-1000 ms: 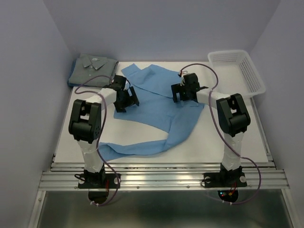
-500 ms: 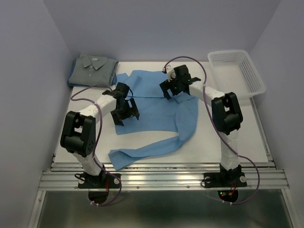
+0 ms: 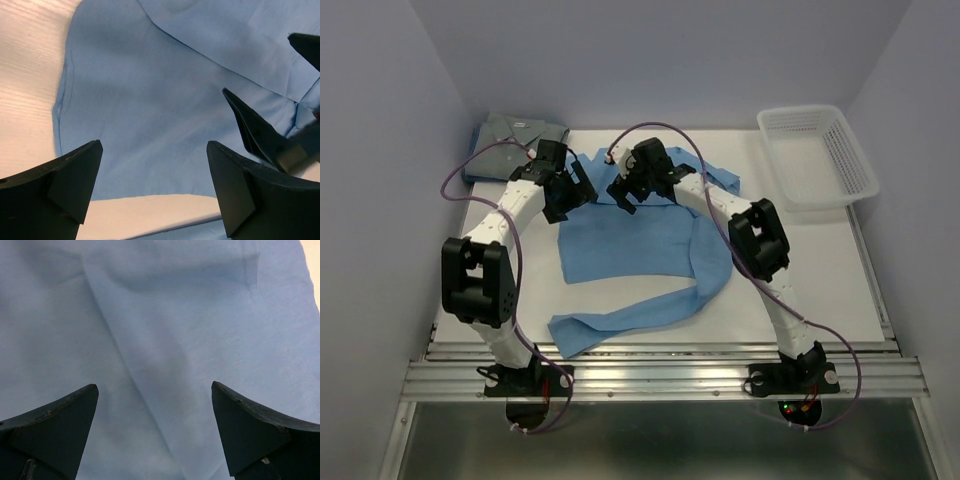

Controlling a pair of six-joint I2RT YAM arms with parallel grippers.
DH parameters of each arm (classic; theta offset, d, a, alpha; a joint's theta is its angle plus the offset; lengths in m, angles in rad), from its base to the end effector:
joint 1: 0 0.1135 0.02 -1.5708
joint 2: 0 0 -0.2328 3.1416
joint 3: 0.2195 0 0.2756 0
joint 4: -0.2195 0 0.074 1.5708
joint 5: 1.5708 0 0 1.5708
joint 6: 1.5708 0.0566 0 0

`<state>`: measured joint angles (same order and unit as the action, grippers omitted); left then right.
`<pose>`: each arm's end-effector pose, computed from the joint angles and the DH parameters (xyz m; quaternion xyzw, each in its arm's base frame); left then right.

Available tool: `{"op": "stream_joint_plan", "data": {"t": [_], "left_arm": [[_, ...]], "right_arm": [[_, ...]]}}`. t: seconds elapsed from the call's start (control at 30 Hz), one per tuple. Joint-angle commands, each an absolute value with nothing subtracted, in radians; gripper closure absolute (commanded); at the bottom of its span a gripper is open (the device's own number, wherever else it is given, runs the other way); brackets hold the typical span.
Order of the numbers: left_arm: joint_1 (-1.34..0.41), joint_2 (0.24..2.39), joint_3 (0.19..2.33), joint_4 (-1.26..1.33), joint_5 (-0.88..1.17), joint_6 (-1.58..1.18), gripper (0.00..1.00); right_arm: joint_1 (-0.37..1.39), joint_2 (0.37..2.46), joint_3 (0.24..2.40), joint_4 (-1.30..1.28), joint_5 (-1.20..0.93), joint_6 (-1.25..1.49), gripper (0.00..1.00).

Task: Fold and stack the long sleeve shirts
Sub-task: Flatten the shirt out

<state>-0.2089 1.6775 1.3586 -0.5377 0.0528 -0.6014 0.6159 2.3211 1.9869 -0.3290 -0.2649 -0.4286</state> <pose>0.3951 -0.0868 0.2190 -0.1736 0.9204 -0.1605 0.3114 0.4436 0.3321 0.1731 -0.4946 0.7433 0.1588 0.4215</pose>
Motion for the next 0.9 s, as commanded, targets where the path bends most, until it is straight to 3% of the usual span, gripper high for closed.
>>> {"op": "stream_joint_plan", "data": {"t": [0.0, 0.33, 0.37, 0.47, 0.7, 0.87], "left_arm": [[-0.209, 1.706, 1.387, -0.468, 0.095, -0.583, 0.01], [-0.209, 1.804, 1.273, -0.356, 0.189, -0.575, 0.01], [-0.209, 1.813, 1.269, -0.354, 0.189, -0.574, 0.01], [-0.209, 1.861, 1.249, -0.351, 0.183, -0.566, 0.01], [-0.209, 1.934, 1.19, -0.36, 0.138, -0.569, 0.01], [-0.193, 1.919, 1.155, -0.371, 0.13, -0.566, 0.01]], "right_arm": [[0.618, 2.416, 2.117, -0.33, -0.172, -0.448, 0.0], [0.618, 2.511, 2.161, -0.299, -0.077, -0.385, 0.0], [0.618, 2.511, 2.158, -0.29, -0.077, -0.379, 0.02], [0.618, 2.504, 2.134, -0.243, -0.005, -0.355, 0.2], [0.618, 2.487, 2.115, -0.172, 0.129, -0.333, 0.23], [0.618, 2.497, 2.112, -0.179, 0.09, -0.36, 0.39]]}}
